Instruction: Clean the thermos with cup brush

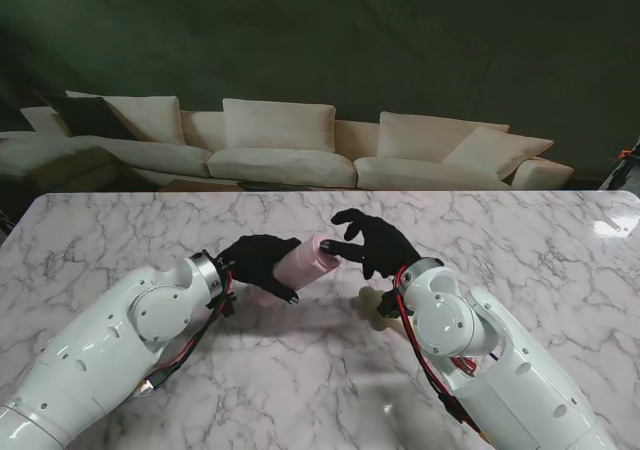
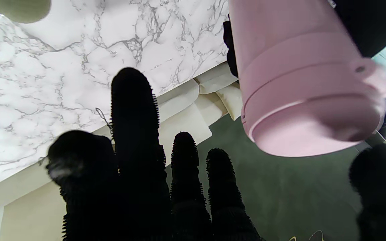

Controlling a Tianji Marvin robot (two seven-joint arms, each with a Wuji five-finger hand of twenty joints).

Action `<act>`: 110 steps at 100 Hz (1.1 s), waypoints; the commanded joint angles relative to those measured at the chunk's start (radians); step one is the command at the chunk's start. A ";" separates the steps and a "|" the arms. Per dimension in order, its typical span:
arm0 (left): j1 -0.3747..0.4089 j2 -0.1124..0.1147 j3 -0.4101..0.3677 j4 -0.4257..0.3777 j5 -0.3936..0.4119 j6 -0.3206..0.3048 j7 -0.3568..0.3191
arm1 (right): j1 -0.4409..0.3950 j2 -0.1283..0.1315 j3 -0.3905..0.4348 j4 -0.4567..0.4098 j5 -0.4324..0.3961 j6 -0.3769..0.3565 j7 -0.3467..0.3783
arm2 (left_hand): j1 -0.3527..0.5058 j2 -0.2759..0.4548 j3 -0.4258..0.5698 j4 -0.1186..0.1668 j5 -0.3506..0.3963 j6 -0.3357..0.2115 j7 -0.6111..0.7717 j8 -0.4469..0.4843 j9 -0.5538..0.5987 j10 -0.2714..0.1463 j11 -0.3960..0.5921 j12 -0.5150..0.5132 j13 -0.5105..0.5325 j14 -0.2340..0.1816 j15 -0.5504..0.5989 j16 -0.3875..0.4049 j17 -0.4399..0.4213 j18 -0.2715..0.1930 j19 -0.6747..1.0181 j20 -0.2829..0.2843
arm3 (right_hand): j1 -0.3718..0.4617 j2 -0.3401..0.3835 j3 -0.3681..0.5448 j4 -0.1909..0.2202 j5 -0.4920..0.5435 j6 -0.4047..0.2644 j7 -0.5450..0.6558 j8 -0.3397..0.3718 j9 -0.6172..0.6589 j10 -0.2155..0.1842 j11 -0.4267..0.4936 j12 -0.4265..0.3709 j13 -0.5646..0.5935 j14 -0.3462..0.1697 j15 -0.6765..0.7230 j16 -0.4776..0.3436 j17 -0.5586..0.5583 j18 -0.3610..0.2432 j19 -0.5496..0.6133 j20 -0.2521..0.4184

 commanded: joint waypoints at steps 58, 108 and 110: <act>0.001 -0.004 -0.017 -0.017 -0.024 0.024 -0.034 | 0.029 -0.043 -0.058 0.096 0.159 -0.093 -0.050 | 0.365 0.205 0.241 0.055 0.127 -0.291 0.155 -0.023 0.113 -0.081 -0.046 0.025 0.113 -0.123 0.170 0.137 0.054 -0.143 0.090 0.058 | 0.249 -0.146 0.199 0.010 0.100 -0.115 0.196 0.168 0.071 -0.069 0.140 0.106 0.050 -0.083 0.211 0.055 0.115 -0.179 0.209 0.020; -0.002 -0.005 -0.021 -0.011 0.000 0.014 -0.013 | 0.014 -0.027 -0.059 0.138 0.185 -0.332 -0.020 | 0.354 0.203 0.272 0.062 0.171 -0.320 0.167 -0.055 0.120 -0.099 -0.025 0.057 0.112 -0.125 0.205 0.162 0.048 -0.143 0.111 0.087 | 0.421 -0.283 0.311 -0.152 0.396 -0.325 0.352 0.049 -0.096 -0.048 -0.042 0.005 -0.475 -0.171 0.051 0.095 -0.490 -0.113 -0.080 0.175; -0.002 -0.005 -0.021 -0.011 0.000 0.014 -0.013 | 0.014 -0.027 -0.058 0.140 0.189 -0.343 -0.018 | 0.354 0.204 0.273 0.062 0.170 -0.320 0.167 -0.054 0.120 -0.100 -0.025 0.058 0.112 -0.125 0.205 0.163 0.047 -0.143 0.111 0.087 | 0.418 -0.285 0.286 -0.153 0.421 -0.332 0.364 0.043 -0.088 -0.052 -0.055 -0.006 -0.495 -0.167 0.030 0.088 -0.523 -0.108 -0.102 0.189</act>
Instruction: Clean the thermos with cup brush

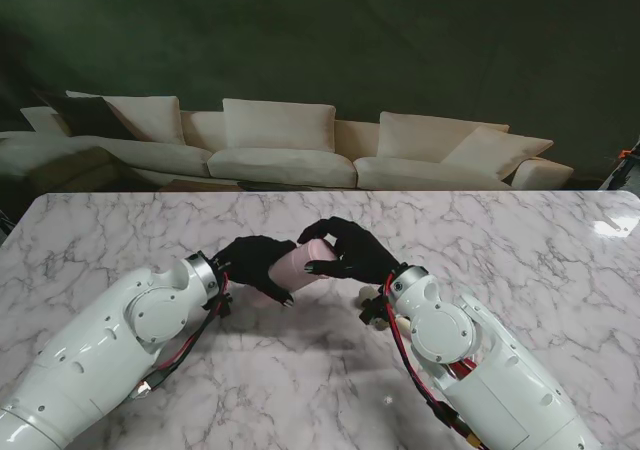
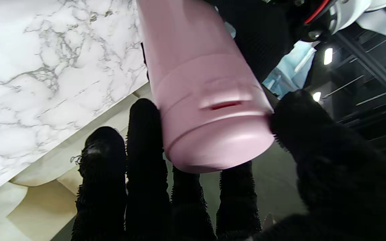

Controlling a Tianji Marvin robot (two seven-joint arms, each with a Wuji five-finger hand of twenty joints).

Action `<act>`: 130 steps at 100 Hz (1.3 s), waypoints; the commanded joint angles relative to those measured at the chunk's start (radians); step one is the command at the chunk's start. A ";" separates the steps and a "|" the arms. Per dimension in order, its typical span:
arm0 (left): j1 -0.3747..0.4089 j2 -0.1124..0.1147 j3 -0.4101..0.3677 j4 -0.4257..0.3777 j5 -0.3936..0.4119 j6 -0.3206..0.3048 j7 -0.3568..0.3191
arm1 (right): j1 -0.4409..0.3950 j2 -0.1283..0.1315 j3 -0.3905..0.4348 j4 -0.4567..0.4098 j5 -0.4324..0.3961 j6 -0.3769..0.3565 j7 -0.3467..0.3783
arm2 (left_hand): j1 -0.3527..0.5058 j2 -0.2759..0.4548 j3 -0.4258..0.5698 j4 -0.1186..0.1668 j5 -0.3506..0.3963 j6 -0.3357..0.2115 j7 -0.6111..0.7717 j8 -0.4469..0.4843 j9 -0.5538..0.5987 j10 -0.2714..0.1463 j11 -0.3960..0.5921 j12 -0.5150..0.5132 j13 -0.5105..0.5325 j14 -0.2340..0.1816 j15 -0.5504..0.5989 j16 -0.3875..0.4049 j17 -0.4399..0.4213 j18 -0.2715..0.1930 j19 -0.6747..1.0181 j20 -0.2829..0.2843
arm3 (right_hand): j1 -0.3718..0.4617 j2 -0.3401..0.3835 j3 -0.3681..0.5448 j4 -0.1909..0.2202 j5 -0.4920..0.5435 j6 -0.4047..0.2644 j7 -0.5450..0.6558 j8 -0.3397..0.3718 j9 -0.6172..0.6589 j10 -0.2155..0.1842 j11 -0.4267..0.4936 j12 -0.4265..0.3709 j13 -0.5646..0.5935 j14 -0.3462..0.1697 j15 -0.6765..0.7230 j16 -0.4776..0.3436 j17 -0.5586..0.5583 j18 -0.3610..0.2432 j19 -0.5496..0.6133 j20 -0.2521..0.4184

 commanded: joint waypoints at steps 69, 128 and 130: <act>0.007 -0.006 -0.014 -0.016 0.015 -0.035 0.020 | -0.069 -0.034 0.031 0.012 0.301 -0.204 -0.019 | 0.346 0.231 0.339 0.078 0.111 -0.287 0.180 0.060 0.061 -0.078 0.055 0.057 0.095 -0.130 0.216 0.101 0.031 -0.150 0.102 0.066 | -0.096 0.047 -0.207 0.010 0.260 -0.310 0.066 -0.114 -0.002 -0.239 -0.352 -0.149 -0.440 -0.126 -0.783 -0.361 -0.585 0.022 -0.684 -0.121; 0.042 -0.007 -0.045 -0.055 0.025 -0.056 0.038 | -0.078 -0.001 0.086 -0.055 -0.081 0.007 -0.057 | 0.343 0.249 0.338 0.076 0.095 -0.288 0.177 0.072 0.046 -0.084 0.058 0.064 0.085 -0.140 0.217 0.107 0.026 -0.160 0.098 0.071 | -0.299 0.138 -0.306 0.111 -0.257 0.101 -0.178 -0.073 -0.001 -0.036 -0.171 -0.089 0.091 0.004 -0.357 -0.177 0.011 0.001 -0.151 -0.078; 0.041 -0.007 -0.044 -0.055 0.025 -0.056 0.037 | -0.075 0.000 0.083 -0.054 -0.087 0.006 -0.054 | 0.343 0.251 0.338 0.075 0.093 -0.287 0.175 0.072 0.044 -0.084 0.058 0.064 0.084 -0.140 0.217 0.107 0.026 -0.161 0.097 0.071 | -0.304 0.140 -0.305 0.111 -0.244 0.087 -0.178 -0.074 0.017 -0.033 -0.167 -0.087 0.110 -0.003 -0.319 -0.152 0.021 0.014 -0.121 -0.062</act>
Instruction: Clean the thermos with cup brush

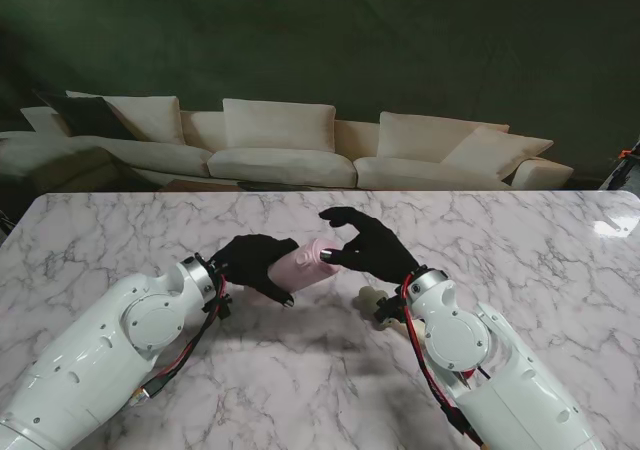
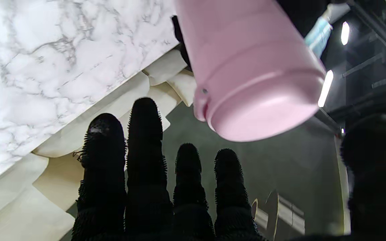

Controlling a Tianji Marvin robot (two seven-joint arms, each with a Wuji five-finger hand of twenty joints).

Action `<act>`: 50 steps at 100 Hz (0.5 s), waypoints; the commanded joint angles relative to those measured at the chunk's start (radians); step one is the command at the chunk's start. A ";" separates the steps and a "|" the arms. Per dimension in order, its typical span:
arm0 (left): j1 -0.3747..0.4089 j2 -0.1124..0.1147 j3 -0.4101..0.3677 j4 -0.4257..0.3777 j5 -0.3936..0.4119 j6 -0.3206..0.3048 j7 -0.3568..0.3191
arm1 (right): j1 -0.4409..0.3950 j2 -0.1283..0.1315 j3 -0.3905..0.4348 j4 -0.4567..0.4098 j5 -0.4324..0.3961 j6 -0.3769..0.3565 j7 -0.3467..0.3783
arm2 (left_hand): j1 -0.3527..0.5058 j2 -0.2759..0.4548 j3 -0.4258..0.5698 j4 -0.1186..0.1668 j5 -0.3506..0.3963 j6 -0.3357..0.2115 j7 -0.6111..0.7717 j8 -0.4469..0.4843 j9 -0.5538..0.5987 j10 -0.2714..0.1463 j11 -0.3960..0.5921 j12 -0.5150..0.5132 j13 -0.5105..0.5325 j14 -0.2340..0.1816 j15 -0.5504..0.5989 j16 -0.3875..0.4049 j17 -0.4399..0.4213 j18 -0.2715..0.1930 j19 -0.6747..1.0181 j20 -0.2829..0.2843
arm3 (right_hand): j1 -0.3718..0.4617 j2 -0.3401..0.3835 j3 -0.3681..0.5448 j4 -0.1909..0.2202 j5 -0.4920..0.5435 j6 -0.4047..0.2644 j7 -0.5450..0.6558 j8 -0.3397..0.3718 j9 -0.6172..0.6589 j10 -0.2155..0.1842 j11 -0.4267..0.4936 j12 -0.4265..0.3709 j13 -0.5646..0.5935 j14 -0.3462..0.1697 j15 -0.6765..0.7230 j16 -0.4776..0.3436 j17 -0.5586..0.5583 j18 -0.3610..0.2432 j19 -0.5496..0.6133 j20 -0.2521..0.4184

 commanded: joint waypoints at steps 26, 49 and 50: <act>-0.018 -0.003 0.011 -0.013 -0.013 0.011 -0.029 | 0.030 0.001 -0.045 0.037 0.025 -0.082 0.019 | 0.343 0.281 0.335 0.074 0.074 -0.261 0.170 0.090 0.029 -0.071 0.052 0.027 0.084 -0.137 0.179 0.063 0.029 -0.164 0.062 0.032 | 0.040 0.015 -0.035 0.028 0.177 -0.172 0.082 0.106 -0.031 0.002 0.066 0.025 -0.072 -0.082 0.208 0.141 -0.062 -0.024 0.152 0.124; -0.036 -0.006 0.030 0.004 -0.029 0.031 -0.032 | 0.040 -0.008 -0.070 0.067 0.049 -0.163 -0.009 | 0.346 0.282 0.335 0.074 0.075 -0.259 0.169 0.095 0.028 -0.069 0.057 0.028 0.086 -0.136 0.181 0.064 0.031 -0.163 0.065 0.032 | 0.038 0.014 0.032 0.022 0.487 -0.180 0.168 0.221 -0.012 -0.011 0.024 0.002 -0.215 -0.096 0.085 0.090 -0.259 0.034 -0.003 0.156; -0.037 -0.006 0.031 0.005 -0.030 0.031 -0.032 | 0.041 -0.008 -0.070 0.068 0.049 -0.167 -0.010 | 0.346 0.282 0.335 0.074 0.075 -0.260 0.169 0.096 0.028 -0.069 0.057 0.028 0.086 -0.136 0.181 0.064 0.031 -0.163 0.065 0.032 | 0.037 0.014 0.035 0.022 0.504 -0.182 0.171 0.224 -0.005 -0.014 0.020 0.001 -0.222 -0.095 0.071 0.083 -0.269 0.036 -0.017 0.155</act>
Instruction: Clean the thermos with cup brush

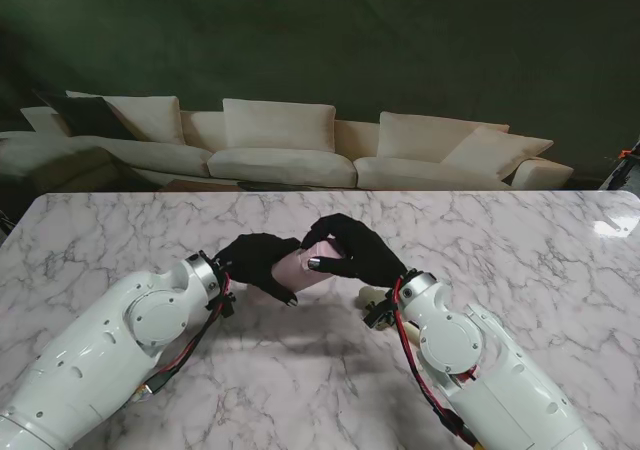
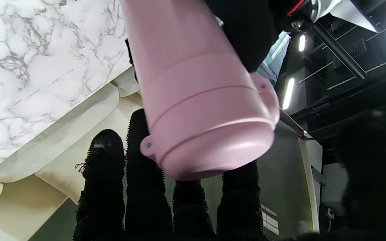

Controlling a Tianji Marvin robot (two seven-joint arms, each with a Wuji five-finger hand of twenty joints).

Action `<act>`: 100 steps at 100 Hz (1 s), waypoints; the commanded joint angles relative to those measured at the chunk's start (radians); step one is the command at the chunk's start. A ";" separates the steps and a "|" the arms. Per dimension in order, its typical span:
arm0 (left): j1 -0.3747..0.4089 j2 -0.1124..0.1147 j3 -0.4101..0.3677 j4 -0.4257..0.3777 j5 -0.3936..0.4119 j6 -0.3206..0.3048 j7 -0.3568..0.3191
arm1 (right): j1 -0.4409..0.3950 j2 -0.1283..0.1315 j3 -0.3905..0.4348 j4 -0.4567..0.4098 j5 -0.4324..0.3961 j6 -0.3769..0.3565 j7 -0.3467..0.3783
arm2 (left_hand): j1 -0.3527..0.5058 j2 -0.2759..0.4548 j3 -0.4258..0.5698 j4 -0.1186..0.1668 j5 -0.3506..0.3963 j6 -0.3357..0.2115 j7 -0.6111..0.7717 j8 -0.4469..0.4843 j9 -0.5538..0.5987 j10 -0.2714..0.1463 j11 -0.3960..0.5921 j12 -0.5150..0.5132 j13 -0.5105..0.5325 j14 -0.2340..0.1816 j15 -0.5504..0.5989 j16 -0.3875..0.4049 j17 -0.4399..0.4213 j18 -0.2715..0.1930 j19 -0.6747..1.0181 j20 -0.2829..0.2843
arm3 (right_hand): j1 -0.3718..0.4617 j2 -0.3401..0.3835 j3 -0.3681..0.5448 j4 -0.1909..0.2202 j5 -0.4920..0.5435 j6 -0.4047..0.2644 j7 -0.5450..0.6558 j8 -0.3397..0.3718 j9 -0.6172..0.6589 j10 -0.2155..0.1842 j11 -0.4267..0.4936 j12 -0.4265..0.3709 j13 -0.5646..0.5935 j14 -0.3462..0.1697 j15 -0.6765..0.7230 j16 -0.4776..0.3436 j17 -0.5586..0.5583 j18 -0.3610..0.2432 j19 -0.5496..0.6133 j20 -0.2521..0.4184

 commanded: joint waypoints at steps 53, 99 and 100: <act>-0.009 -0.005 0.001 -0.005 -0.025 0.028 -0.037 | -0.058 -0.028 0.024 -0.046 0.292 -0.092 0.025 | 0.347 0.276 0.330 0.070 0.081 -0.258 0.156 0.094 0.032 -0.069 0.053 0.013 0.092 -0.129 0.171 0.054 0.039 -0.160 0.064 0.028 | 0.002 0.016 0.071 0.008 -0.055 -0.156 -0.099 -0.091 0.032 -0.089 -0.180 -0.052 -0.290 -0.123 -0.507 -0.266 -0.374 0.026 -0.564 -0.214; -0.010 -0.008 -0.001 0.001 -0.012 -0.001 -0.008 | -0.037 0.038 0.081 -0.122 0.051 0.199 0.216 | 0.359 0.288 0.301 0.057 0.116 -0.249 0.066 -0.068 0.046 -0.079 0.035 -0.068 0.103 -0.138 0.137 0.027 0.049 -0.165 0.045 0.005 | -0.102 -0.006 -0.005 -0.005 -0.468 0.238 -0.714 -0.012 -0.197 0.014 -0.184 -0.081 -0.046 -0.021 -0.454 -0.268 0.013 0.067 -0.266 -0.214; -0.010 -0.008 -0.001 0.001 -0.012 -0.002 -0.007 | -0.035 0.039 0.080 -0.122 0.045 0.201 0.219 | 0.360 0.288 0.301 0.057 0.118 -0.249 0.067 -0.068 0.045 -0.080 0.034 -0.069 0.103 -0.138 0.137 0.027 0.049 -0.165 0.045 0.005 | -0.088 -0.007 -0.011 -0.004 -0.469 0.239 -0.710 0.011 -0.198 0.013 -0.168 -0.075 -0.036 -0.034 -0.443 -0.260 0.024 0.061 -0.252 -0.213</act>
